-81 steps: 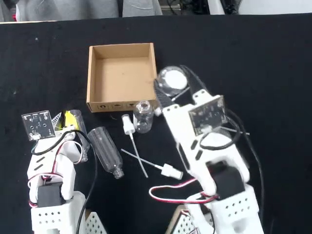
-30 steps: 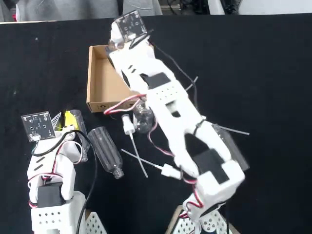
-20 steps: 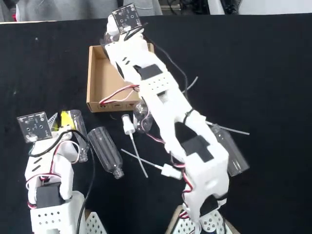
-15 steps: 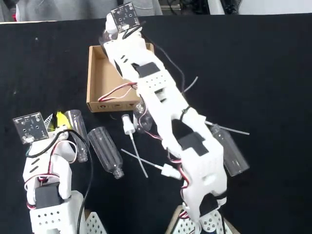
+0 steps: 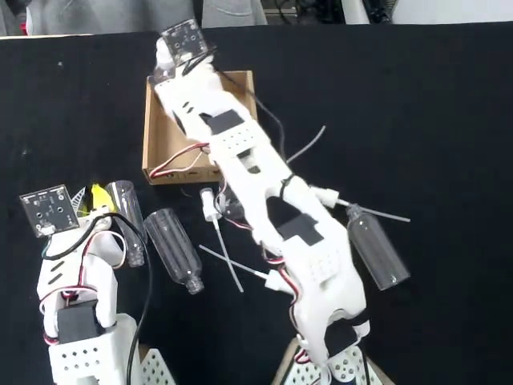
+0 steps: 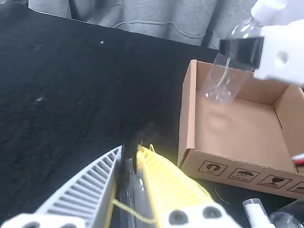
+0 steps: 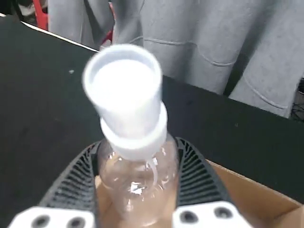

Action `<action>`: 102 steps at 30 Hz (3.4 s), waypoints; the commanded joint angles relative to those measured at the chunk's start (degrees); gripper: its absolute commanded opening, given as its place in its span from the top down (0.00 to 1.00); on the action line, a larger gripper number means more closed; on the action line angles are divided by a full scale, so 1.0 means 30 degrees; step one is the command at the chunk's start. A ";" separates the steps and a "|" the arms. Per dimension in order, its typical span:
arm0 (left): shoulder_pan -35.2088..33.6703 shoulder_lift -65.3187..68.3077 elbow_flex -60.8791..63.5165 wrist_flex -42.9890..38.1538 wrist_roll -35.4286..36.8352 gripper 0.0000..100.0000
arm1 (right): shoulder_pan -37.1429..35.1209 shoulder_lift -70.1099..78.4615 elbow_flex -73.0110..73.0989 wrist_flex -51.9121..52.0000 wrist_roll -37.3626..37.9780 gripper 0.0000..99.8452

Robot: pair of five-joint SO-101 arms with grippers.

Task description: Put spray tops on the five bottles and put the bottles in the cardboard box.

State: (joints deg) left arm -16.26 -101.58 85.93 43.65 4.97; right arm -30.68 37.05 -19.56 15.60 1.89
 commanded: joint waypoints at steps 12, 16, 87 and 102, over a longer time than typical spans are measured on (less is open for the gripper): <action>-0.1275 -0.0293 -0.0952 -0.0381 0.0000 0.95 | -0.0791 0.2974 -0.3912 -0.1377 0.0000 0.98; -0.1275 -0.0293 -0.0982 -0.0381 0.0000 0.95 | -0.0791 0.4000 -0.4645 -0.1348 0.0000 0.98; -0.1597 -0.0293 -0.0396 -0.1553 -0.0029 0.95 | -0.0996 0.4703 -1.7538 1.9018 0.0000 0.74; -0.1597 -0.0293 -0.0396 -0.1465 -0.0029 0.95 | -0.1055 0.4762 -2.2667 2.4996 0.1289 0.74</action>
State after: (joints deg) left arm -20.40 -101.58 85.93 40.40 4.97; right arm -32.62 52.62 -83.03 88.31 4.09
